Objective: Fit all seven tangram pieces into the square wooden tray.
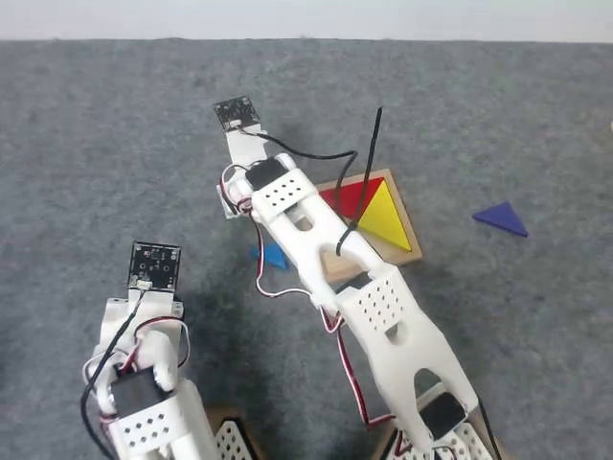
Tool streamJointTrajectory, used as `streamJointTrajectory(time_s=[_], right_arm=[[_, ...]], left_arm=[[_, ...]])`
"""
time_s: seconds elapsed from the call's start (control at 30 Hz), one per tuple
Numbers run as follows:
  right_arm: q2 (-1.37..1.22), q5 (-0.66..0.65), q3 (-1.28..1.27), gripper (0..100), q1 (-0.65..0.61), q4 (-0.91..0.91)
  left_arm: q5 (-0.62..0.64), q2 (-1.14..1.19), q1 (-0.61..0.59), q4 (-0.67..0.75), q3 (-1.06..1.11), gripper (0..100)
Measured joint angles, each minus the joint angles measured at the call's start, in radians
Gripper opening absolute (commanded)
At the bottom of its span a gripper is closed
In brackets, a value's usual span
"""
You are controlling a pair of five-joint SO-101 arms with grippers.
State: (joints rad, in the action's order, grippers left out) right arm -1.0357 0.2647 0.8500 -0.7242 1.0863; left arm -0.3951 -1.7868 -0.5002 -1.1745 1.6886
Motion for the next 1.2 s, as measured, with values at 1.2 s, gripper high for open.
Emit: streamJointTrajectory(time_s=[1.2], right_arm=[[-0.034, -0.203, 0.210, 31.0, -0.064, 0.657]], left_arm=[[0.000, 0.000, 0.000, 0.000, 0.000, 13]])
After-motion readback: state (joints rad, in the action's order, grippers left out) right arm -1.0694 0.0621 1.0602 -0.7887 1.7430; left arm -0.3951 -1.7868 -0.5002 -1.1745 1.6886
